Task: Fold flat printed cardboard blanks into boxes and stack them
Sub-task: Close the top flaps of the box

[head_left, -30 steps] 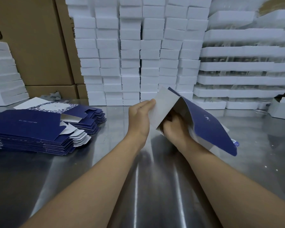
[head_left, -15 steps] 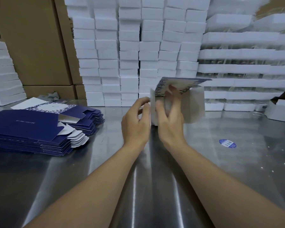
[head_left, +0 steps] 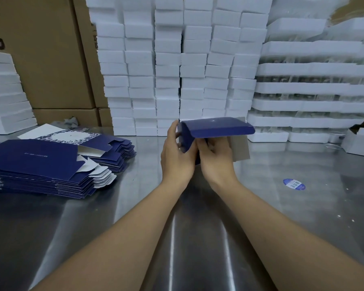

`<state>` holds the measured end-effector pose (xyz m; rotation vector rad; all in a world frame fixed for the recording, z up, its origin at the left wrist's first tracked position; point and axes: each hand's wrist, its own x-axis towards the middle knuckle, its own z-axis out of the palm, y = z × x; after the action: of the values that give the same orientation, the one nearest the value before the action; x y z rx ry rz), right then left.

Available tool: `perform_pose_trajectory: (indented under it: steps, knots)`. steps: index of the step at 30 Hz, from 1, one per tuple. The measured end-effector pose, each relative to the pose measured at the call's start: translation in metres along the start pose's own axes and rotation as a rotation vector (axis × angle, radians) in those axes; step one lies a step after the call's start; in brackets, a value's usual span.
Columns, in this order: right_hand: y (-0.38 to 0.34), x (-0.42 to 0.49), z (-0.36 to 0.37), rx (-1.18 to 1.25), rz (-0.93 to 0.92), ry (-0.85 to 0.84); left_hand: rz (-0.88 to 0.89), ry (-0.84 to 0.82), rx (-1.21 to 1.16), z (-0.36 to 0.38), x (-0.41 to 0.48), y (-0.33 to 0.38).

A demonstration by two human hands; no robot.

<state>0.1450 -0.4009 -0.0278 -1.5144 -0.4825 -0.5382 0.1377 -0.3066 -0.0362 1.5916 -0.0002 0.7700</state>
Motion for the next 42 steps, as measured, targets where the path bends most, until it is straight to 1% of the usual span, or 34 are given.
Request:
perform_pose_trajectory:
  steps: [3,5,6,7,8,9,10,11,12,13,14,16,17,19,22,25,28,31,33,36,40,42]
  knots:
    - [0.000,-0.003,0.005,-0.062,-0.045,-0.011,-0.018,0.054,0.036,0.005,0.008,0.002]
    - [-0.001,-0.005,0.006,-0.143,-0.140,-0.036,-0.077,0.133,-0.078,0.002,0.012,0.004]
    - [-0.003,-0.006,0.006,-0.212,-0.221,-0.050,-0.109,0.185,-0.190,-0.001,0.014,0.002]
    - [-0.004,-0.008,0.005,-0.280,-0.314,-0.075,-0.156,0.239,-0.352,-0.006,0.014,0.002]
    - [-0.007,-0.011,0.006,-0.337,-0.401,-0.112,-0.265,0.276,-0.529,-0.011,0.013,0.003]
    - [-0.010,-0.015,0.007,-0.385,-0.451,-0.150,-0.412,0.281,-0.742,-0.015,0.013,0.001]
    - [-0.012,-0.018,0.010,-0.426,-0.454,-0.185,-0.528,0.294,-0.865,-0.017,0.013,0.000]
    - [-0.012,-0.022,0.014,-0.468,-0.415,-0.191,-0.570,0.308,-0.863,-0.017,0.014,0.001]
    - [-0.011,-0.024,0.018,-0.502,-0.311,-0.185,-0.542,0.342,-0.752,-0.017,0.015,-0.001]
    - [-0.012,-0.025,0.022,-0.496,-0.148,-0.182,-0.502,0.387,-0.624,-0.016,0.015,-0.001]
    - [-0.013,-0.026,0.025,-0.436,0.038,-0.184,-0.489,0.402,-0.573,-0.015,0.017,-0.001]
    - [-0.012,-0.024,0.028,-0.235,0.338,-0.182,-0.532,0.334,-0.615,-0.012,0.016,0.000]
    - [-0.012,-0.022,0.028,-0.138,0.431,-0.167,-0.552,0.295,-0.619,-0.012,0.016,0.000]
    - [-0.012,-0.015,0.026,0.029,0.534,-0.130,-0.531,0.237,-0.592,-0.009,0.015,-0.003]
    - [-0.013,-0.011,0.025,0.149,0.589,-0.093,-0.525,0.149,-0.562,-0.003,0.011,-0.001]
    - [-0.011,-0.010,0.028,0.192,0.550,-0.019,-0.507,0.060,-0.516,0.001,0.009,-0.001]
    - [-0.013,-0.010,0.033,0.225,0.557,0.064,-0.507,0.136,-0.512,0.005,0.006,0.002]
    - [-0.012,-0.008,0.032,0.195,0.561,0.131,-0.572,0.134,-0.538,0.012,0.001,0.005]
    - [-0.012,-0.006,0.031,0.174,0.551,0.136,-0.599,0.098,-0.534,0.014,-0.002,0.006]
    - [-0.009,-0.006,0.031,0.153,0.532,0.125,-0.592,0.088,-0.508,0.016,-0.003,0.010]
    - [-0.006,-0.007,0.033,0.218,0.536,0.095,-0.607,0.127,-0.494,0.012,-0.002,0.013]
    - [-0.007,-0.007,0.032,0.271,0.559,0.069,-0.623,0.117,-0.489,0.008,-0.002,0.016]
